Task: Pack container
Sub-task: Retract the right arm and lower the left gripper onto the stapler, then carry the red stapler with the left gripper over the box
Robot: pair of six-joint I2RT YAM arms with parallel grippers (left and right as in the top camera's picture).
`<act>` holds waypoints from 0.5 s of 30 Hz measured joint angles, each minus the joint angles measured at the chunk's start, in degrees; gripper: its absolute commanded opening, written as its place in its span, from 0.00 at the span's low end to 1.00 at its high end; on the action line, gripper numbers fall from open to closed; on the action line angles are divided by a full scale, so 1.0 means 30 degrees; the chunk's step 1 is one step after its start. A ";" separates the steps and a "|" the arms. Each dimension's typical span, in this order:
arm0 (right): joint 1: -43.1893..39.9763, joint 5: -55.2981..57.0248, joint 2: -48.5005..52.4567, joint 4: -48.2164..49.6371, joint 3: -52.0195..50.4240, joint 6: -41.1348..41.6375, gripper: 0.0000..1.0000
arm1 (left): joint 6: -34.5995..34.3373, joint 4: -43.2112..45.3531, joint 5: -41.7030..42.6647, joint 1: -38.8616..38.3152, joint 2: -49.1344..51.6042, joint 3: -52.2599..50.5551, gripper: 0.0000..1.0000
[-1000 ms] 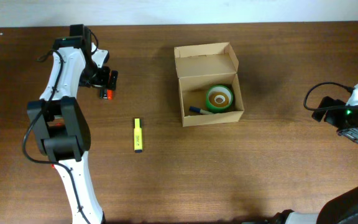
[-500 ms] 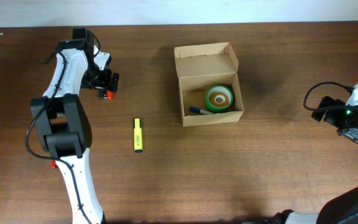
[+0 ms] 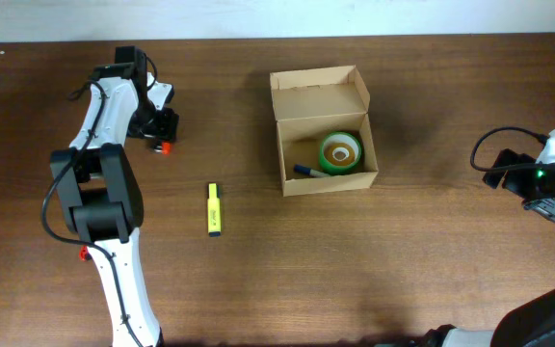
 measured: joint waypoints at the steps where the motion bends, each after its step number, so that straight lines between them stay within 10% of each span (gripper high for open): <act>1: 0.0000 0.0000 -0.0007 0.0000 0.0000 0.0000 0.99 | 0.0022 -0.0007 0.0000 0.0000 0.0000 0.0000 0.37; 10: 0.0000 -0.0291 -0.0007 0.0000 0.0000 0.0015 0.99 | 0.0058 -0.0022 -0.0007 0.0000 0.0000 0.0029 0.01; 15: 0.0000 -0.0342 -0.0007 0.0000 0.0000 0.0007 0.99 | 0.0073 -0.0182 0.0000 -0.0007 0.0000 0.0036 0.02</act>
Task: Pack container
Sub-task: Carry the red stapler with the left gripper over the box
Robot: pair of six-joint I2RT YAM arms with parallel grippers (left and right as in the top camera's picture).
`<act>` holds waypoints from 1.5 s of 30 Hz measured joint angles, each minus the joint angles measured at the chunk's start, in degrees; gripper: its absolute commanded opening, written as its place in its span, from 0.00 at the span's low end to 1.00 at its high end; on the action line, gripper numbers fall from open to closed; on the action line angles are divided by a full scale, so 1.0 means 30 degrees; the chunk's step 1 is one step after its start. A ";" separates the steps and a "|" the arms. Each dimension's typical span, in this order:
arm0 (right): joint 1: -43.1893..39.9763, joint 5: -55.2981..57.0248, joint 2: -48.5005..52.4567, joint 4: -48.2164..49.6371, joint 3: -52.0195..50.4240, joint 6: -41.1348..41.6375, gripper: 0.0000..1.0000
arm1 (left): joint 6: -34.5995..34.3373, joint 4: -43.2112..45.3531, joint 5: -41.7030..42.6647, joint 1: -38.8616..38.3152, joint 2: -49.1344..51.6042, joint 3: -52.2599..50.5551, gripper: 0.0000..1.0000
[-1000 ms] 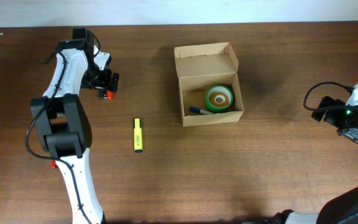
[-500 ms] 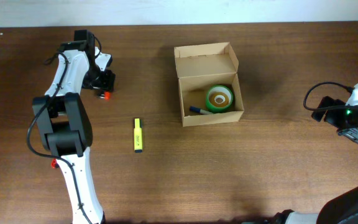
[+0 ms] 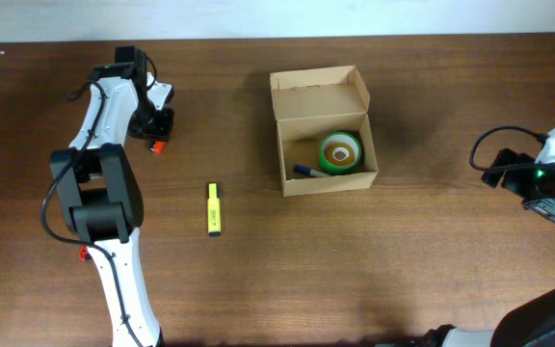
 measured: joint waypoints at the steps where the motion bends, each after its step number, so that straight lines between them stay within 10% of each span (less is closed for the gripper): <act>1: 0.0000 0.0000 0.0000 -0.0007 0.0000 0.0007 0.99 | 0.0022 -0.0197 -0.0007 -0.0044 0.0000 0.0066 0.01; 17: 0.0000 -0.0007 0.0000 -0.0022 0.0000 0.0000 0.99 | 0.1923 -0.5151 0.0007 -0.2463 0.0124 0.8393 0.01; 45: 0.0000 -0.0007 0.0000 -0.0022 0.0000 0.0000 0.99 | 0.9508 -0.8313 0.0459 -1.1096 -0.4612 0.9275 0.01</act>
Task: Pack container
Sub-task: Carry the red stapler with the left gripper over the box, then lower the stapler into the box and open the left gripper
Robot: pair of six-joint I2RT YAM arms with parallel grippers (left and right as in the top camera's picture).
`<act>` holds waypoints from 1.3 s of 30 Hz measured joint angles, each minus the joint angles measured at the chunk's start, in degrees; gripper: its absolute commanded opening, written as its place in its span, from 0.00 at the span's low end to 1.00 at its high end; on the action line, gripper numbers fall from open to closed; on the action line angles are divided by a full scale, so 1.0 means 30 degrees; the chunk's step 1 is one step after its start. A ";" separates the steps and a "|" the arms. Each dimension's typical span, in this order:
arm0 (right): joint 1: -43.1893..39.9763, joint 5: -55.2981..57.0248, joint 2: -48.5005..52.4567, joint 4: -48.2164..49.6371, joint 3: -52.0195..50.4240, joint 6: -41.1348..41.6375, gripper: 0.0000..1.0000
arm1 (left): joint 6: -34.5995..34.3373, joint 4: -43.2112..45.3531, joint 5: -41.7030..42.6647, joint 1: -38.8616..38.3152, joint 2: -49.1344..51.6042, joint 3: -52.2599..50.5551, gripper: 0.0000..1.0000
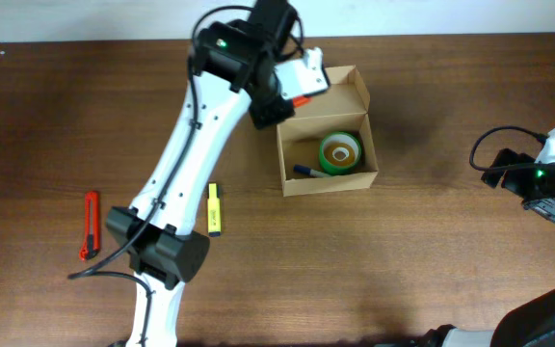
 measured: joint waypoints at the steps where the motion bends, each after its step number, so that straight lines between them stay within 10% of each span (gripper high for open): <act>1: 0.0000 0.0000 0.0000 0.0000 0.0000 -0.0007 1.00 | 0.0204 0.0073 0.0036 -0.0211 0.0000 0.0000 0.01; 39: 0.0000 -0.0641 0.0000 -0.0058 0.0000 -0.0015 0.99 | 0.1341 0.3133 0.2142 -0.1770 0.1894 -0.4918 0.01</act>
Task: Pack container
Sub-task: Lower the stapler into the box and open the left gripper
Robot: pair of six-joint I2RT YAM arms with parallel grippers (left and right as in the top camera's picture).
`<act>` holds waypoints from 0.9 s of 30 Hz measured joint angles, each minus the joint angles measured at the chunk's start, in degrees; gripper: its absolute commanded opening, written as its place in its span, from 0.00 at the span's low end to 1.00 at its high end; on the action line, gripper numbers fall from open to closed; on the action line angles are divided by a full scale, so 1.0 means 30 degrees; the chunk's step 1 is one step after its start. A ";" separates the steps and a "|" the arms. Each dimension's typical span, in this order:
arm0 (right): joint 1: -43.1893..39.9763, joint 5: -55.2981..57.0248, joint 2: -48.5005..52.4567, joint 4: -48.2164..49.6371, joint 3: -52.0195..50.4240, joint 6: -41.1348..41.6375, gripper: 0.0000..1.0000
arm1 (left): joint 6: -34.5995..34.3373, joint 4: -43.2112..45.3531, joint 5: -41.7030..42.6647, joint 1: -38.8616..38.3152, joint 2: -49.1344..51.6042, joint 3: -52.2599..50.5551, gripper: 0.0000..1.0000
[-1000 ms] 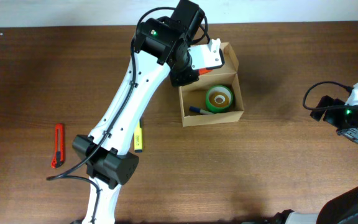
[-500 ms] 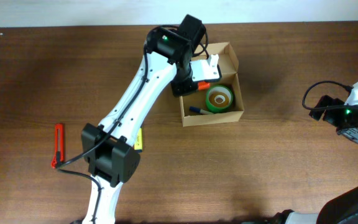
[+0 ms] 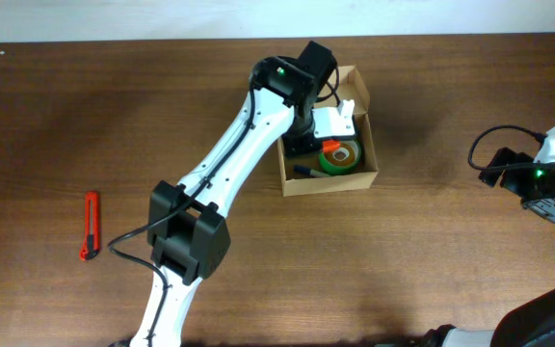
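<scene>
The open cardboard box [image 3: 357,92] stands at the table's centre back. Inside lie a green tape roll [image 3: 345,159] and a blue pen [image 3: 306,172]. My left arm reaches across into the box, and its gripper [image 3: 331,135] sits low over the roll. A small orange object [image 3: 333,149] is right at the fingertips, on top of the roll. The wrist hides the fingers, so their grip does not show. My right gripper [image 3: 545,205] rests at the far right edge, away from the box.
A red utility knife [image 3: 90,238] lies on the table at the left. The left arm's links stretch from the front centre up to the box and cover the table under them. The right arm's cable loops at the far right.
My left gripper has moved from above the box's back left rim down into the box, over the green roll, with the orange object. The arm now covers the yellow highlighter.
My left gripper was at the far back left with the small orange object at its tips, and a yellow highlighter lay mid-table. It stayed there, then was over the box's back rim with the object, baring the red knife. It is now inside the box.
</scene>
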 measured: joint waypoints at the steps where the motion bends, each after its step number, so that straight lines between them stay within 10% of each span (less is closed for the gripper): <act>1: 0.0000 -0.0007 0.0000 0.0000 0.0000 0.0007 0.99 | 0.0000 0.0007 0.0102 -0.0066 0.0073 0.0000 0.01; 27: 0.0000 -0.0007 0.0000 -0.0066 0.0000 0.0007 0.99 | -0.0517 0.0299 0.0969 -0.0488 0.2907 -0.0299 0.01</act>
